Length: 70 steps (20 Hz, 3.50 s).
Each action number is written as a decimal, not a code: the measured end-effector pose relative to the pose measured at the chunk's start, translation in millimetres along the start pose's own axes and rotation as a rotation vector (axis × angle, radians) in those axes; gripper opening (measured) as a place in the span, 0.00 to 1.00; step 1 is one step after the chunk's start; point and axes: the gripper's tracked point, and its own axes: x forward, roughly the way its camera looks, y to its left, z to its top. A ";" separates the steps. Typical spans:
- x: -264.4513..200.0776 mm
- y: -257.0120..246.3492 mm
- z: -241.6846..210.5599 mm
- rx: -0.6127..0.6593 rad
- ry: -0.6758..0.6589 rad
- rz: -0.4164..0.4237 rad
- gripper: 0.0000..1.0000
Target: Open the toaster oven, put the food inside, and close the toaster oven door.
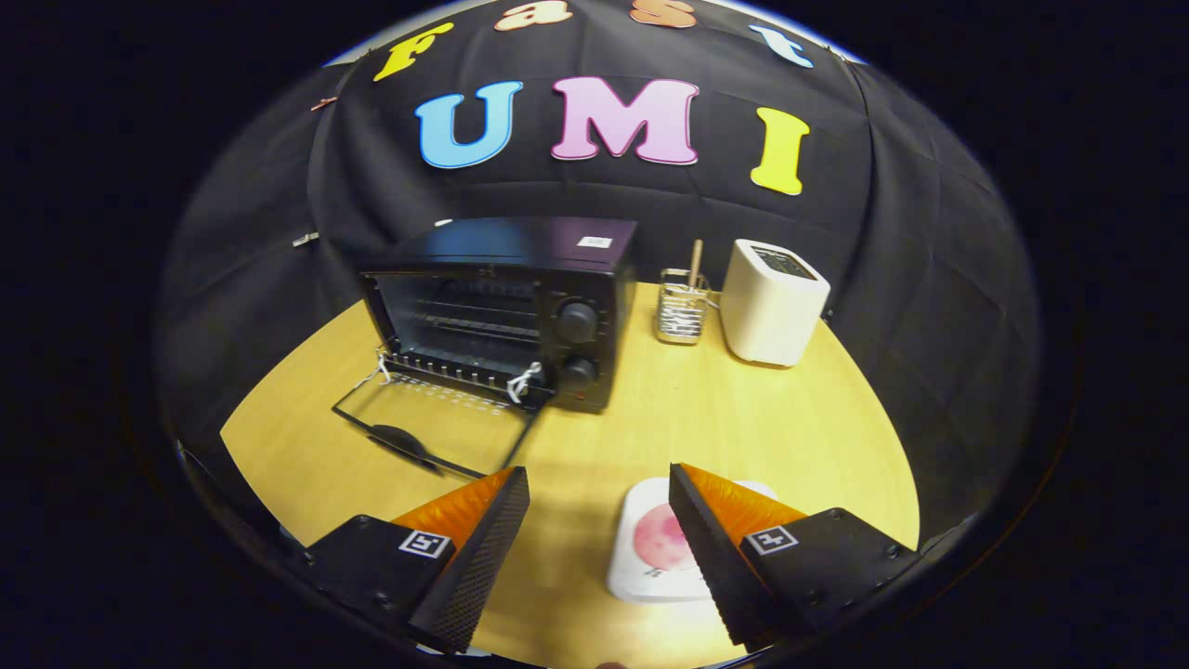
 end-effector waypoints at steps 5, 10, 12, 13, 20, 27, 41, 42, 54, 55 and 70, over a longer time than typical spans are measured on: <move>-0.6 -78.4 -15.3 0.047 0.070 -0.038 0.99; 3.0 -124.9 -58.7 0.080 0.210 -0.020 0.99; 6.2 -133.1 -73.4 0.079 0.254 -0.004 0.99; 7.1 -134.7 -80.9 0.078 0.283 0.007 0.99; 18.0 -132.8 -125.5 0.129 0.447 0.060 1.00; 24.7 -138.2 -139.1 0.160 0.545 0.039 0.81; 29.9 -131.7 -140.7 0.301 0.593 0.077 0.06; 27.8 -130.4 -141.4 0.341 0.601 0.076 0.06; 5.8 -82.0 -140.4 0.902 0.522 0.070 0.05; 4.9 -81.1 -137.5 0.937 0.503 0.066 0.05; -45.6 -32.2 -80.3 1.165 0.292 0.086 0.05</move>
